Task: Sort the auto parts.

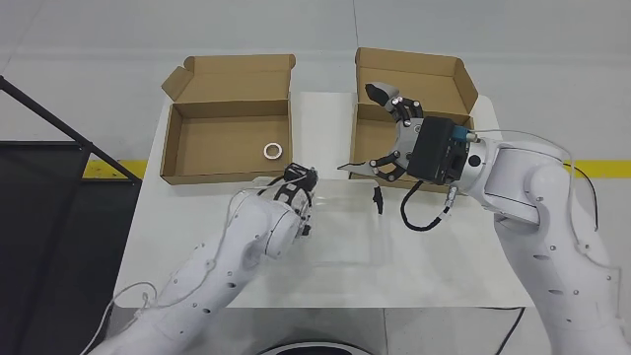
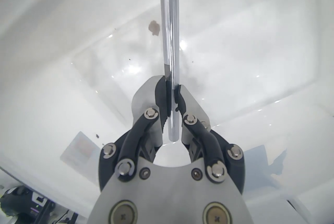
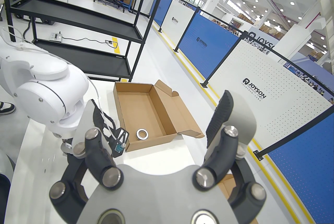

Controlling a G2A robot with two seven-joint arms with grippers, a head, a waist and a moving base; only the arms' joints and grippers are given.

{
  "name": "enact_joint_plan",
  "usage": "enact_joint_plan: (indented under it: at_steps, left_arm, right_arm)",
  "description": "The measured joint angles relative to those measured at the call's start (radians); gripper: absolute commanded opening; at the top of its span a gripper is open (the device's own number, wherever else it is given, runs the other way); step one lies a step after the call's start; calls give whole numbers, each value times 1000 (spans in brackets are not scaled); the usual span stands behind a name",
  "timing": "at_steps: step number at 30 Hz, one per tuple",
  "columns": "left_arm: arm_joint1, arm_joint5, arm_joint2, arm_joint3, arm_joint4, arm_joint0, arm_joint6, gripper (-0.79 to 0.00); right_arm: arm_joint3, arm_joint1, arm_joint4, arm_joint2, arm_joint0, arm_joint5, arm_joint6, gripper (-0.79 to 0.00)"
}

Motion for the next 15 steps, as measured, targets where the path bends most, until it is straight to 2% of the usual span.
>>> enact_joint_plan:
  at_steps: [7, 15]
  left_arm:
    - [19, -11, -185, -153, -121, 81, 93, -785]
    - [36, -43, -403, -262, -302, 196, 240, -785]
  right_arm:
    - [0, 0, 0, 0, 0, 0, 0, 0]
    - [0, 0, 0, 0, 0, 0, 0, 0]
